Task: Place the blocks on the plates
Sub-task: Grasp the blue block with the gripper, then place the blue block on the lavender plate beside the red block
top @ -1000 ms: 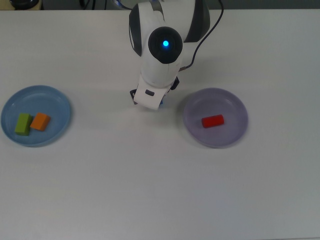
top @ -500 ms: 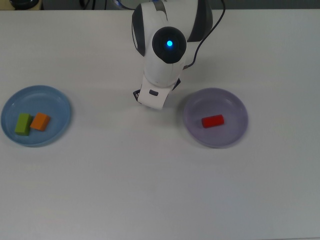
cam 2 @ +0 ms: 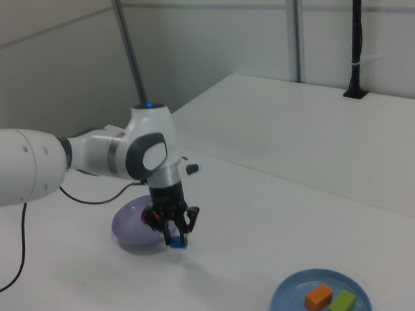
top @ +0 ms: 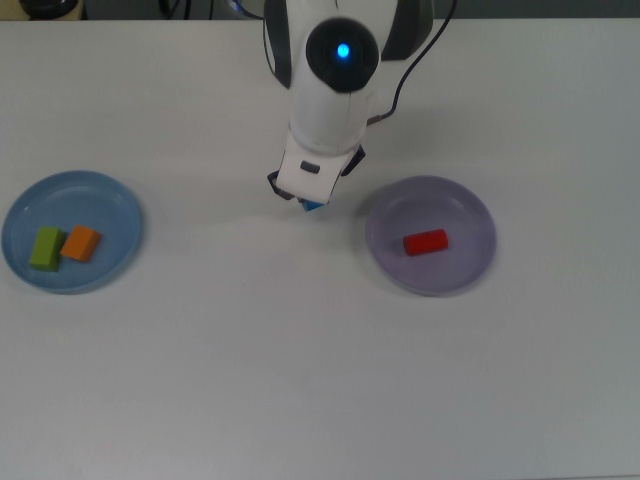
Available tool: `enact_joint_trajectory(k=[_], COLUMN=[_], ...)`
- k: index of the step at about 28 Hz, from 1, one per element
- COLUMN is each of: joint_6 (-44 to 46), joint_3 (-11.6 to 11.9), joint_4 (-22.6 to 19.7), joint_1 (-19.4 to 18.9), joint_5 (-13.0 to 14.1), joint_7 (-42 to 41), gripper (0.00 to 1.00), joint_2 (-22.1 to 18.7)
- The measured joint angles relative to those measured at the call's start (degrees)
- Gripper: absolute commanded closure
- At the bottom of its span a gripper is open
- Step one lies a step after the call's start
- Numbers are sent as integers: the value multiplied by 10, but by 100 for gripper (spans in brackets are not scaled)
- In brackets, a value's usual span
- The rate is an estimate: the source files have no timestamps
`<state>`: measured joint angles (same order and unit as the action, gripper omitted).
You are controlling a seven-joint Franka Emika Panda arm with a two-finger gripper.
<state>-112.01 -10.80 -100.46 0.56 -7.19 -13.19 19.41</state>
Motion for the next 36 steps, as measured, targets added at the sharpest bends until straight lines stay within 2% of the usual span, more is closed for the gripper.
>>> enact_joint_trajectory(k=[5, 7, 13, 17, 18, 20, 21, 22, 23, 24, 36], joint_6=[2, 2, -16, -46, -55, -73, -79, -84, -88, -90, -75], joint_3=[-26, -34, -37, -37, -37, -37, -37, -37, -37, -37, -36], joint_4=[12, 14, 13, 12, 12, 13, 14, 15, 16, 19, 39], joint_1=[-4, -18, -70, -88, -90, -92, -92, -92, -92, -92, -94], joint_5=[17, 17, 17, 16, 16, 12, 11, 10, 9, 9, 9], joint_7=[7, 28, 81, 108, 114, 125, 128, 131, 134, 137, 148], gripper=[78, 78, 75, 67, 62, 57, 50, 34, 13, 0, 0], joint_2=[-17, -17, -5, 13, 19, 32, 36, 41, 45, 48, 51])
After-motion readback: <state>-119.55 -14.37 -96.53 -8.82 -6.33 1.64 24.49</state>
